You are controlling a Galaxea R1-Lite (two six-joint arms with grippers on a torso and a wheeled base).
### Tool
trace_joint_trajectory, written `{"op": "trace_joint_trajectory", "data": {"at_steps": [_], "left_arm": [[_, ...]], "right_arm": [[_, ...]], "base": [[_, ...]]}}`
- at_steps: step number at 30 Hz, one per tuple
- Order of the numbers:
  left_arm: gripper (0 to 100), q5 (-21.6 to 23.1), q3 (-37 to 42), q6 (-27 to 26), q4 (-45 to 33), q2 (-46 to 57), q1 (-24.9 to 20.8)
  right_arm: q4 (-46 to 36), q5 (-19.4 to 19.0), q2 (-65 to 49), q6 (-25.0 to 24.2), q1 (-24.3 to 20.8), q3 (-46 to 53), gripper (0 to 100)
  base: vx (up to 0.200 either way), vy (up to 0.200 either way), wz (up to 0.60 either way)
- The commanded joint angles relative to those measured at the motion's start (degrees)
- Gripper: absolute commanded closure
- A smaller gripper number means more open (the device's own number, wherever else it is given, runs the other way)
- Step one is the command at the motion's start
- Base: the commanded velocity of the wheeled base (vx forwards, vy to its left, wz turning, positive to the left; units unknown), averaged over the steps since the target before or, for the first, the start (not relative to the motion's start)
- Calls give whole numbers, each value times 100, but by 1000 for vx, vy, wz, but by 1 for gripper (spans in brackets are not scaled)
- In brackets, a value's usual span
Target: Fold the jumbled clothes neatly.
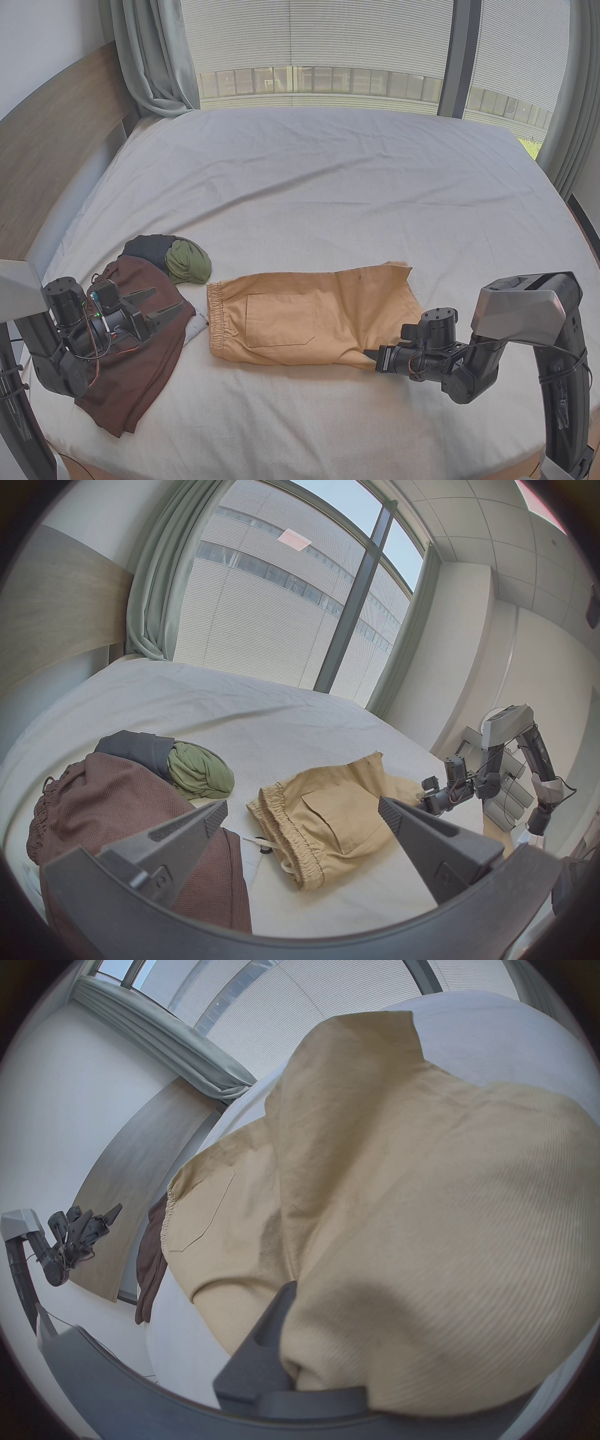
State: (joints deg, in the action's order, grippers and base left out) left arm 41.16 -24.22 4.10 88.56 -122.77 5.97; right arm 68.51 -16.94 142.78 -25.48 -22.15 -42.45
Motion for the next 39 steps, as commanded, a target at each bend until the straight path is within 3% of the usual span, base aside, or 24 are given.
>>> {"op": "trace_joint_trajectory", "data": {"at_steps": [1, 13, 23, 27, 28, 31, 33, 36, 39], "left_arm": [[0, 7, -4, 3, 3, -10, 35], [0, 7, 5, 3, 3, -19, 44], [0, 33, 14, -5, 3, -186, -26], [0, 50, -118, 373, 12, -265, -184], [0, 42, -223, 540, 12, -291, -228], [0, -2, -337, 953, 12, -326, -342], [0, 50, -329, 1550, 12, -449, -562], [0, 68, -320, 1753, 12, -546, -650], [0, 367, -302, 1963, 12, -731, -808]], "right_arm": [[127, -2, -373, 34, 9, 430, 100], [57, 16, -1252, 395, 167, 1714, 100], [136, 16, -1270, 649, 361, 2320, 100], [145, 16, -1252, 658, 343, 2311, 100], [136, 16, -1252, 649, 334, 2276, 0], [136, 95, -1270, 632, 325, 2276, 0], [-57, 112, -1437, 658, 264, 2548, 0], [-321, 95, -1630, 676, 79, 2742, 0], [-743, -116, -1938, 676, -132, 2970, 0]], "base": [[0, 0, 0], [0, 0, 0], [0, 0, 0], [0, 0, 0], [0, 0, 0], [0, 0, 0], [0, 0, 0], [0, 0, 0], [0, 0, 0]]}}
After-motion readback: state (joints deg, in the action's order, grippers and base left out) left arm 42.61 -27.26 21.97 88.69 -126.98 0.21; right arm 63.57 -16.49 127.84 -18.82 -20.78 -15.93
